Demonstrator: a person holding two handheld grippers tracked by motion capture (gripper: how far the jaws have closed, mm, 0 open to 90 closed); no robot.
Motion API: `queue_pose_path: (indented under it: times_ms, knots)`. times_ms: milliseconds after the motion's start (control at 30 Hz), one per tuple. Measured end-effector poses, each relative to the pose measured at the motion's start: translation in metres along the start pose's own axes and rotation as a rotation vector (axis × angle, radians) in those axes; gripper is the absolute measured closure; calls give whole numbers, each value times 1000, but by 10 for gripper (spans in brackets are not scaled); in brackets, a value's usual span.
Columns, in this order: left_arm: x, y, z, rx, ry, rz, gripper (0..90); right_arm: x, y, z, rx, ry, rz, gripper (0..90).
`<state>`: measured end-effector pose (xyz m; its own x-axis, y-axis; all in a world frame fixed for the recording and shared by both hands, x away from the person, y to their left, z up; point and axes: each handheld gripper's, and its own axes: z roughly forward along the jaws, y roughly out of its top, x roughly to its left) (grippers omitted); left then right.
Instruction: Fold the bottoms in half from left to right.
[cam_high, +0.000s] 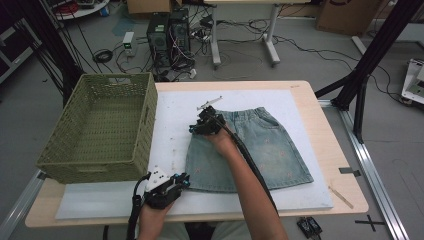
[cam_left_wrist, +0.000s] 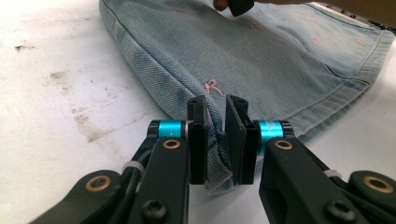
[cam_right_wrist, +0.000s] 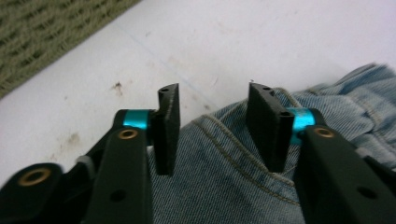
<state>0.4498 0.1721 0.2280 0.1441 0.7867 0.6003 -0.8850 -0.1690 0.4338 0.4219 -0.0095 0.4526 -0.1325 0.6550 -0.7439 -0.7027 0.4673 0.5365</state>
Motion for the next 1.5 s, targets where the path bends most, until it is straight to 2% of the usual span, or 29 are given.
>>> queue_pose_path:
  times_ms: [133, 167, 233, 333, 467, 533, 667, 800, 1100, 1300, 1500]
  knots:
    - [0, 0, 0, 3, 3, 3, 792, 1, -1, 4, 28, -2, -8, 677]
    - [0, 0, 0, 3, 3, 3, 792, 2, -1, 6, 35, -4, 3, 692]
    - [0, 0, 0, 4, 3, 2, 792, 3, -2, 9, 55, 0, -1, 769]
    - [0, 0, 0, 5, 1, 4, 792, 3, -2, 8, 65, -2, -14, 837]
    - [1, 1, 0, -3, -7, -8, 793, 1, 0, 0, 37, 3, -10, 862]
    - [2, 3, 0, -20, -30, -28, 794, -1, 1, -6, 15, 15, 4, 863]
    - [0, 16, -2, -66, -80, -38, 794, -7, 4, -22, -29, 35, 21, 864]
    - [-4, 32, -1, -97, -128, -44, 795, -15, 5, -40, -69, 33, 26, 863]
    - [-22, 63, 9, -122, -217, -20, 795, -34, 0, -81, -162, 35, 71, 863]
    - [-45, 84, 26, -135, -285, 5, 794, -52, -12, -112, -212, 12, 105, 863]
    - [-71, 100, 51, -129, -358, 20, 793, -73, -29, -144, -227, -32, 138, 863]
